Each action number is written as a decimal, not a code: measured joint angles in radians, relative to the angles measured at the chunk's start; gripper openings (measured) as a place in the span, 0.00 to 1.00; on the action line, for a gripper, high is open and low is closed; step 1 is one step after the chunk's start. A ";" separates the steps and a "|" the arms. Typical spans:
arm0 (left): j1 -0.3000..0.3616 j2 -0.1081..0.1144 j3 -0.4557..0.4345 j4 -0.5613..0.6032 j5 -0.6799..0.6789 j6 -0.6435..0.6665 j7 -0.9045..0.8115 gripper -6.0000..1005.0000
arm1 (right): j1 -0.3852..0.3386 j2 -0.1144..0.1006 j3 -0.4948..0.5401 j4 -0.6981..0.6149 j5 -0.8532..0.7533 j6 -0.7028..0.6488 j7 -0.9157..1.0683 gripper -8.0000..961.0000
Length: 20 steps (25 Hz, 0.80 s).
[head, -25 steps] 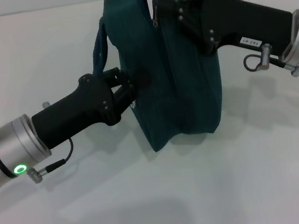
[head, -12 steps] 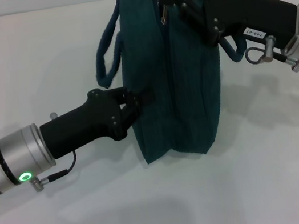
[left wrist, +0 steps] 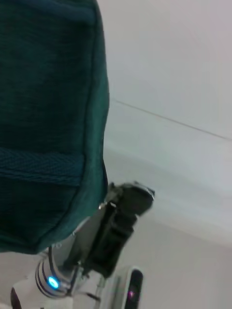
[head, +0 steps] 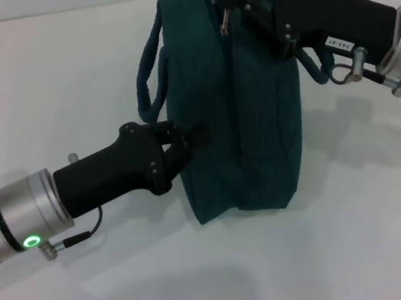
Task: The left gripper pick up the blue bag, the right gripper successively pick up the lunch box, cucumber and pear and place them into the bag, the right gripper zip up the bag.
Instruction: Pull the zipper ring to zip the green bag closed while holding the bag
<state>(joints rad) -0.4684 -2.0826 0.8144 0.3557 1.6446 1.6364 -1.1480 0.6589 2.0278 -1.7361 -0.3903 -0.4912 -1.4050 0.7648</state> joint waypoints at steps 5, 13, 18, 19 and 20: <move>0.002 0.007 0.013 0.002 0.006 0.038 0.002 0.07 | -0.004 0.000 0.000 -0.003 0.001 0.010 0.001 0.03; 0.008 0.020 0.082 0.025 0.026 0.104 0.001 0.07 | 0.003 0.000 0.000 -0.005 0.010 0.044 0.001 0.03; 0.013 0.020 0.088 0.027 0.035 0.115 0.002 0.07 | 0.003 0.000 0.000 -0.007 0.010 0.073 0.002 0.03; 0.015 0.022 0.088 0.028 0.038 0.122 0.002 0.07 | 0.004 0.000 0.000 -0.007 0.010 0.080 0.002 0.03; 0.015 0.023 0.088 0.029 0.038 0.125 0.003 0.07 | 0.004 0.000 0.000 -0.007 0.010 0.088 0.002 0.03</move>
<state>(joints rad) -0.4529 -2.0596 0.9024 0.3843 1.6830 1.7619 -1.1455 0.6633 2.0278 -1.7363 -0.3973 -0.4809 -1.3173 0.7667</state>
